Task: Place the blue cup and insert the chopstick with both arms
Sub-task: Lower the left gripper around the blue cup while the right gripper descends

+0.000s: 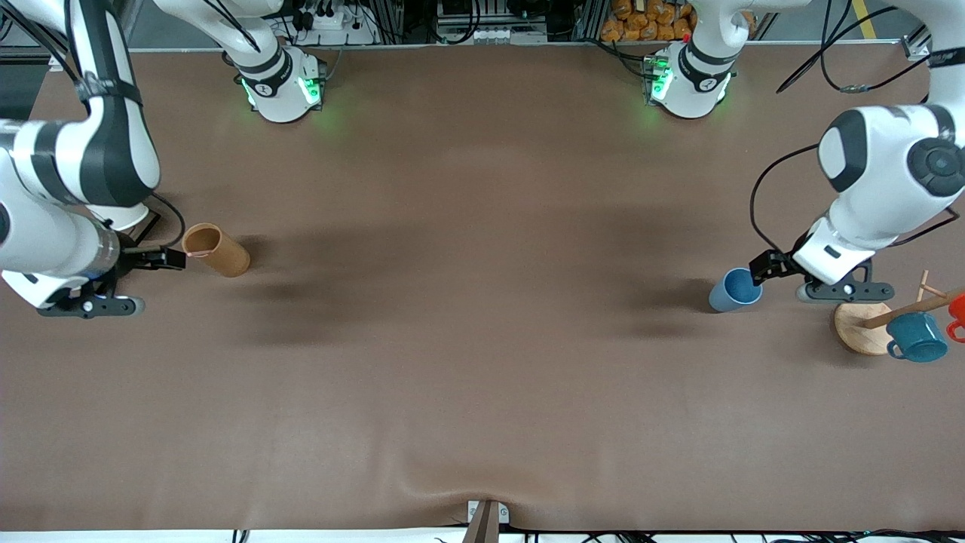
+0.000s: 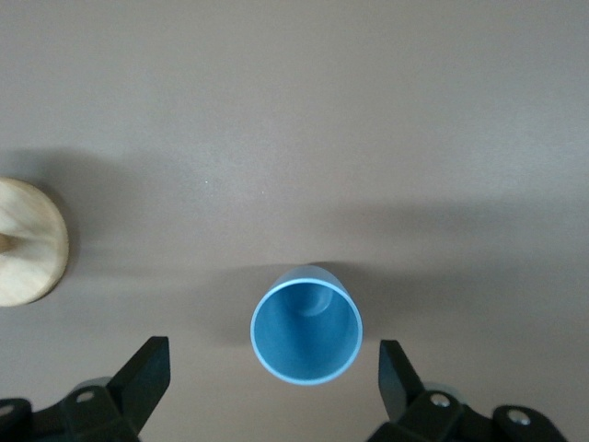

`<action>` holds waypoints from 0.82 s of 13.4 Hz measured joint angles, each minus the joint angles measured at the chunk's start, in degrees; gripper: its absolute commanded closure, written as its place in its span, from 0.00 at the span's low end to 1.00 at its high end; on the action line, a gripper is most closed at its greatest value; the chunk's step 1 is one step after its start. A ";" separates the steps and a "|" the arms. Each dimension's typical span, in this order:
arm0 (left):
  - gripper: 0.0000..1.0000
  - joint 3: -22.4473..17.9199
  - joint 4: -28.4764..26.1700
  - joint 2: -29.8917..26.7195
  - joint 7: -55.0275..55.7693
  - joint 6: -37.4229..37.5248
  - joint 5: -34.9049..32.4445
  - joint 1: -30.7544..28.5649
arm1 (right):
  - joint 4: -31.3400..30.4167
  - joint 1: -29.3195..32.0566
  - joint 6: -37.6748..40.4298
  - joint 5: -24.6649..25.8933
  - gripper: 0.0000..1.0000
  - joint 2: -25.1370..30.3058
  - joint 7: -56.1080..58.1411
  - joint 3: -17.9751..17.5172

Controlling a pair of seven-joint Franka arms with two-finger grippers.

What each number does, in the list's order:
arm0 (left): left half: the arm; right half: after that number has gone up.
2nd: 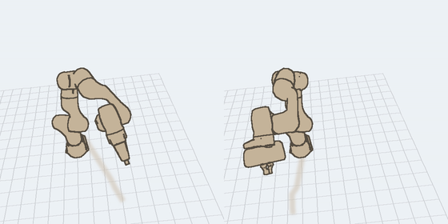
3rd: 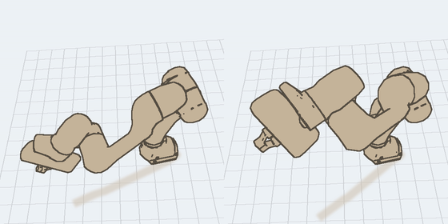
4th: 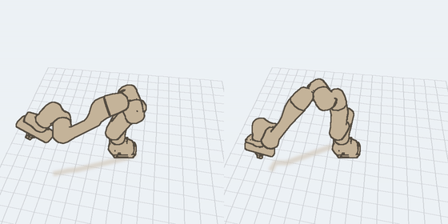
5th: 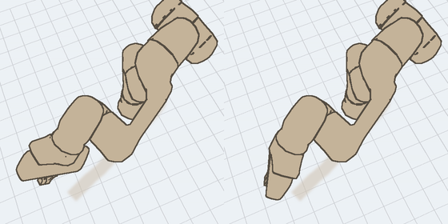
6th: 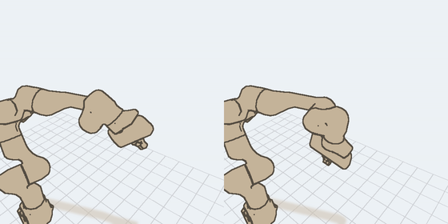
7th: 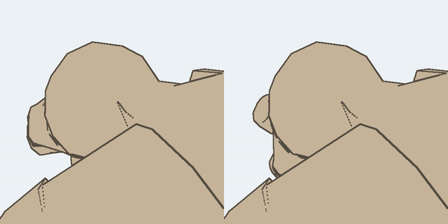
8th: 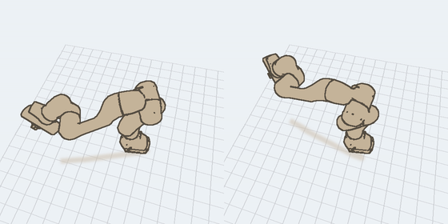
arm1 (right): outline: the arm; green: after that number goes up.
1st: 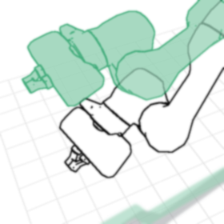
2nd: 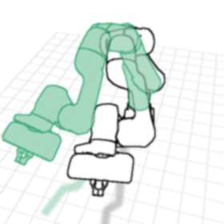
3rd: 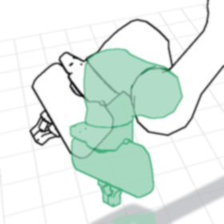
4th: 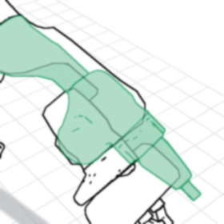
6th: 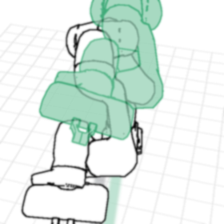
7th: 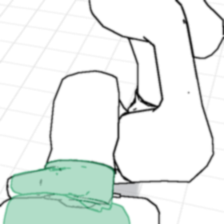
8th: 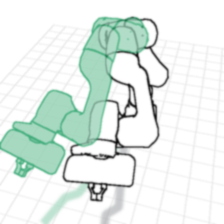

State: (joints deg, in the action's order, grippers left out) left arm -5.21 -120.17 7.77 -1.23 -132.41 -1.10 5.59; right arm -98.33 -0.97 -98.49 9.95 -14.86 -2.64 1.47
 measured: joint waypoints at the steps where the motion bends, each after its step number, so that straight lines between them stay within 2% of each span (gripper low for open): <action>1: 0.00 0.00 -0.35 0.97 0.00 -1.26 0.00 0.00 | 0.00 -0.14 -0.02 0.05 0.06 -0.62 -1.17 -0.08; 5: 0.00 0.01 -0.96 5.77 -0.02 -6.90 0.00 0.00 | -0.11 -0.28 0.41 0.06 0.10 -2.74 -2.22 -0.19; 6: 0.00 0.01 -0.96 6.85 -0.20 -7.81 0.00 0.00 | -0.13 -0.35 0.70 0.06 0.18 -3.32 -2.27 -0.23; 9: 0.00 -0.01 -0.96 8.21 -2.47 -8.31 0.00 -0.35 | -0.16 -0.53 1.23 0.06 0.30 -4.68 -2.37 -0.28; 10: 0.00 -0.02 -0.98 8.32 -3.07 -8.31 0.00 -0.61 | -0.16 -0.57 1.32 0.06 0.37 -5.04 -2.37 -0.30; 11: 0.00 -0.02 -1.07 8.34 -3.55 -8.31 0.00 -0.79 | -0.17 -0.67 1.72 0.06 0.38 -5.34 -2.37 -0.33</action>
State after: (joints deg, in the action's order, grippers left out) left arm -5.23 -121.25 16.11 -4.78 -140.72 -1.10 4.80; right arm -98.50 -1.64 -96.77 10.01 -20.20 -5.02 1.14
